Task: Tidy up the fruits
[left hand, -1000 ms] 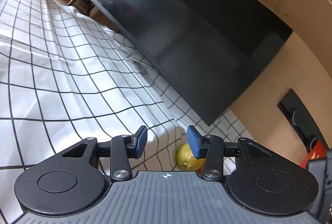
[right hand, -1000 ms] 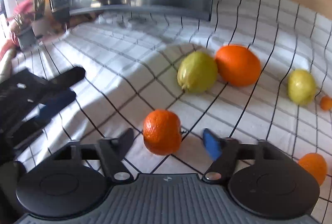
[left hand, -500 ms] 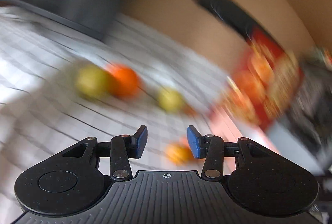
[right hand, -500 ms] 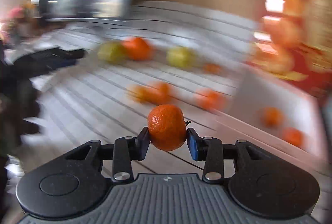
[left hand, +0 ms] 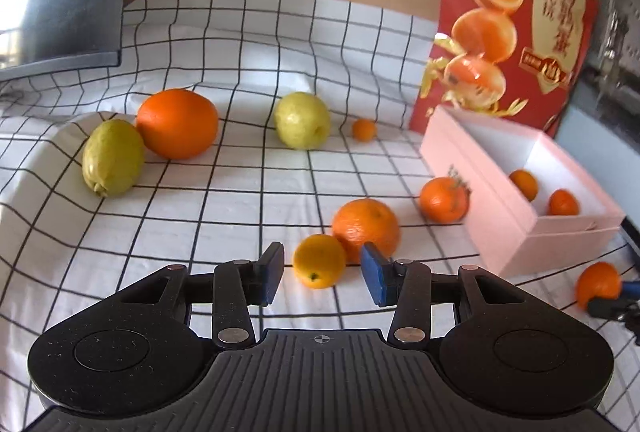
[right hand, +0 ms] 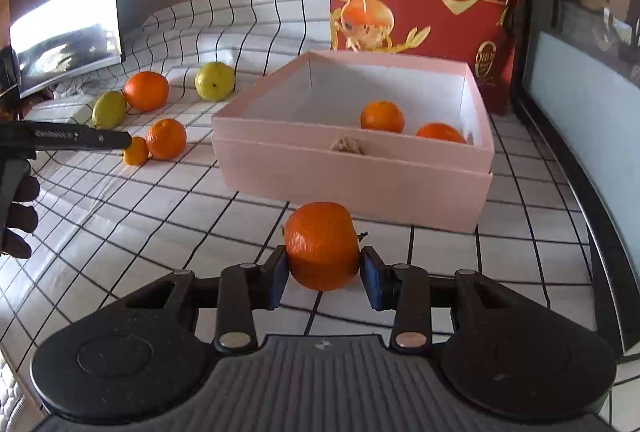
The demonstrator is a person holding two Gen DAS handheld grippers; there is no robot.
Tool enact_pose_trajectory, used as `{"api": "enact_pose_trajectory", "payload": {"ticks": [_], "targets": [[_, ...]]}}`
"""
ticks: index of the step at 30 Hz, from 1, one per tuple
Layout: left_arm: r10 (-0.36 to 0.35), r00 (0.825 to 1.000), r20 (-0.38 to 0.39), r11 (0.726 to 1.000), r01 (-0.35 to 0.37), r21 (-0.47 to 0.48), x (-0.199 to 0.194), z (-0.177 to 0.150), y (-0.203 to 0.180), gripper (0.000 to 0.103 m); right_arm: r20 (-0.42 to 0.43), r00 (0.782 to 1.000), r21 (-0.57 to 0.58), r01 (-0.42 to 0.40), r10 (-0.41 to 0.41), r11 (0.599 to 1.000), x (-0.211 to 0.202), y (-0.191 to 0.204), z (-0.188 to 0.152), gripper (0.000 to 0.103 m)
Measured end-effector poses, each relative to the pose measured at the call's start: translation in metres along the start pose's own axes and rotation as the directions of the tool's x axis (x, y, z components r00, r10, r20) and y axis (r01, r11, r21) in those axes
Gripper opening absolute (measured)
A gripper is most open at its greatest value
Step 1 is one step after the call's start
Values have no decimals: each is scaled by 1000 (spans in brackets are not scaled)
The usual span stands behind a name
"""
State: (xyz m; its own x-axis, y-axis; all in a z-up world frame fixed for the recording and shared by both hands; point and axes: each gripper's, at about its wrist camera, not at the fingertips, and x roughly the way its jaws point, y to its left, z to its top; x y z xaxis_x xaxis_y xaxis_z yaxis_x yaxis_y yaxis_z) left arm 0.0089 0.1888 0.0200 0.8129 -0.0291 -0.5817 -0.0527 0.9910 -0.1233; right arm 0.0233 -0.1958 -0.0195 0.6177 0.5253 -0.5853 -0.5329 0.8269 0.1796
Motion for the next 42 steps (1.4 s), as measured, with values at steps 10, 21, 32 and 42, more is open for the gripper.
{"api": "enact_pose_trajectory", "payload": {"ticks": [10, 21, 32, 42], "targets": [[-5, 1000, -7, 1000, 5, 22, 7, -9, 5, 37, 53, 998, -18, 30, -29, 999, 2, 7, -4, 39], [-120, 983, 141, 987, 133, -89, -42, -29, -22, 37, 74, 997, -15, 27, -26, 1000, 1, 6, -6, 39], [-321, 945, 60, 944, 325, -56, -7, -41, -107, 37, 114, 992, -14, 58, -56, 998, -5, 10, -9, 40], [-131, 991, 38, 991, 132, -23, -16, -53, -119, 37, 139, 990, -27, 30, -26, 999, -12, 10, -10, 71]]}}
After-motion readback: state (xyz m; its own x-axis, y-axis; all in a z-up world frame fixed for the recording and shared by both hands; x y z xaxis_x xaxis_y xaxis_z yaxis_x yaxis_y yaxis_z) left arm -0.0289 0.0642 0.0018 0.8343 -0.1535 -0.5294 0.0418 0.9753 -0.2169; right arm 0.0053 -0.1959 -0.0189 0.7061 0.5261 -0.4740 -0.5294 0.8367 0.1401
